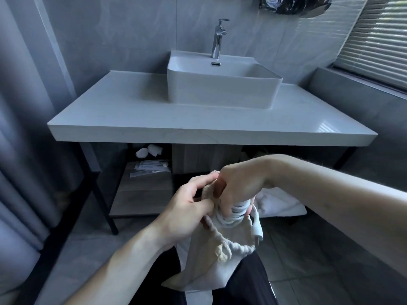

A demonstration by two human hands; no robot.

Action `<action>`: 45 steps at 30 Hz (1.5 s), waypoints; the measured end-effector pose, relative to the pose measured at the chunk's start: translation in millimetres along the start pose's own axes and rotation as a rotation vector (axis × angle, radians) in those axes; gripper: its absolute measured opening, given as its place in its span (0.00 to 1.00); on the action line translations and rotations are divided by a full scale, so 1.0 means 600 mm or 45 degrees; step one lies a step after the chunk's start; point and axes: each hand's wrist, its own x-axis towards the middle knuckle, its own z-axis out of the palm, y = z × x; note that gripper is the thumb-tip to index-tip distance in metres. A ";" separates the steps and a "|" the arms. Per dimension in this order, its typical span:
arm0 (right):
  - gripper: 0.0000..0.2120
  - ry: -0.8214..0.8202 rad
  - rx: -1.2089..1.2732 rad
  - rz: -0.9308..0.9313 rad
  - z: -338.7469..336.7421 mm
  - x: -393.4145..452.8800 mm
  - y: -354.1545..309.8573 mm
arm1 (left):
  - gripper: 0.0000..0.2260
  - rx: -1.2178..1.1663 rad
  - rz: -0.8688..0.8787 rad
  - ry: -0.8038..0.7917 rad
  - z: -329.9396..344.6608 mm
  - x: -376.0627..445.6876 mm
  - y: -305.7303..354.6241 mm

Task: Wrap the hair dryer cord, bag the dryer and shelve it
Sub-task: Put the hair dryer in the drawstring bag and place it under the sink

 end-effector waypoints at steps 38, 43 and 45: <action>0.12 0.441 1.190 -0.002 0.204 0.059 0.116 | 0.37 -0.060 -0.094 -0.192 -0.002 -0.064 0.001; 0.13 0.555 1.196 -0.184 0.191 0.040 0.098 | 0.37 -0.022 -0.071 -0.189 0.006 -0.063 0.002; 0.17 0.490 0.989 -0.201 0.188 0.028 0.092 | 0.36 -0.003 -0.071 -0.160 0.007 -0.063 0.005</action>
